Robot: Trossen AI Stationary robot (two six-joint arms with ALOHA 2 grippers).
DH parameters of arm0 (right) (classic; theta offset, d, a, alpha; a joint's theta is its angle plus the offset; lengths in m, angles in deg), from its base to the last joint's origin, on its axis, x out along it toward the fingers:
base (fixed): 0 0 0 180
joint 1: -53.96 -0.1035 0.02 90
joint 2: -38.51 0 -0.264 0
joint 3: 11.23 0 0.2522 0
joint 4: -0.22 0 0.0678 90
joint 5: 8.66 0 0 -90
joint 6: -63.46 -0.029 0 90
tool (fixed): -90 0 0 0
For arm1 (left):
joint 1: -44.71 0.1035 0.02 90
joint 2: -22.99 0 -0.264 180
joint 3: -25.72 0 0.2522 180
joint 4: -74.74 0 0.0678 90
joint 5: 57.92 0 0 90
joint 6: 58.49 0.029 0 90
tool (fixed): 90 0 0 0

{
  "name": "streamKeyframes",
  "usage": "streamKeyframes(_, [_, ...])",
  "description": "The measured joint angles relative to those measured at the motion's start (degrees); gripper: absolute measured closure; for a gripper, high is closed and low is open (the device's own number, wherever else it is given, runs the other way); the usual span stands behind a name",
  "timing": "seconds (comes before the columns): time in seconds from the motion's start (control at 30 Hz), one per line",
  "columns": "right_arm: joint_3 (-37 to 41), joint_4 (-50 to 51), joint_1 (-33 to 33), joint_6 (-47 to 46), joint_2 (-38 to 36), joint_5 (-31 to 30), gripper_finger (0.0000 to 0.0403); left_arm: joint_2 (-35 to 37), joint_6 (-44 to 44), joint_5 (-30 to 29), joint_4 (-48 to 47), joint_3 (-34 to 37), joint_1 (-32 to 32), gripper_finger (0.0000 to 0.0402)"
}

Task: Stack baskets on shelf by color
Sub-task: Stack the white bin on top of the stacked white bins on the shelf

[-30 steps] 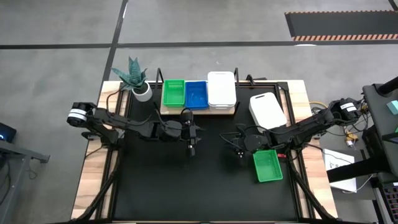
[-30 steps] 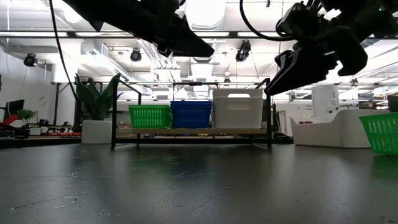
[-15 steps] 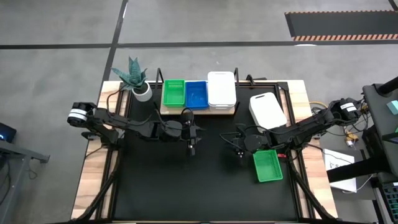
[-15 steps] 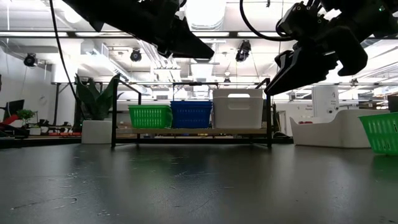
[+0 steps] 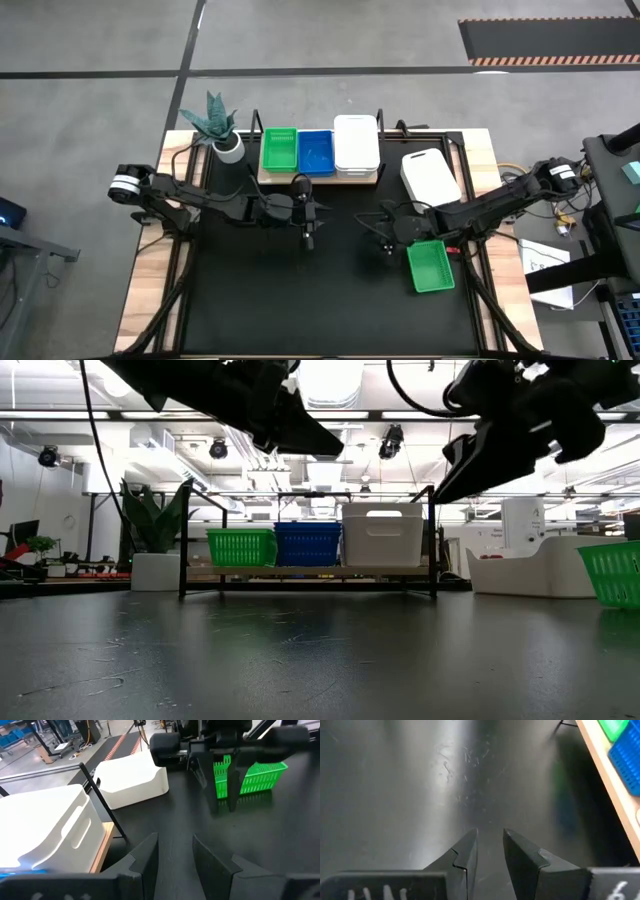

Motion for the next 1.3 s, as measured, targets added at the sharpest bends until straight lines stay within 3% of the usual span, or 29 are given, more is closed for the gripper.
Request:
streamKeyframes(0.3, [-1.0, 1.2, 0.0, -3.6, -2.3, 6.6, 0.0319, 0.0, 2.0, 0.0, -0.3, 0.0, 0.0, 0.0297])
streamKeyframes(0.47, [-1.1, 1.3, -0.8, -8.9, -4.0, 12.7, 0.0319, 0.0, 3.2, 0.0, -0.3, 0.0, 0.1, 0.0297])
streamKeyframes(0.63, [-1.2, 3.0, -2.6, -16.4, -6.4, 13.8, 0.0319, 0.0, 4.8, 0.0, -0.4, 0.0, 0.1, 0.0297])
streamKeyframes(0.83, [-11.8, 36.0, -3.2, -39.4, -8.4, 13.1, 0.0319, 2.1, 12.5, 0.0, 0.0, 0.0, 0.2, 0.0297])
streamKeyframes(1.0, [-18.1, 60.6, -3.7, -52.4, -7.4, 13.1, 0.0319, 4.6, 12.6, 0.0, -0.2, 0.2, 0.2, 0.0297])
streamKeyframes(1.1, [-18.8, 68.3, -3.7, -56.3, -7.2, 11.0, 0.0319, 4.6, 12.4, 0.0, -0.4, 0.9, 0.3, 0.0297])
streamKeyframes(1.3, [-18.2, 70.1, -3.6, -58.4, -8.5, 12.5, 0.0313, 4.5, 12.4, 0.0, -0.3, 1.9, 0.3, 0.0297])
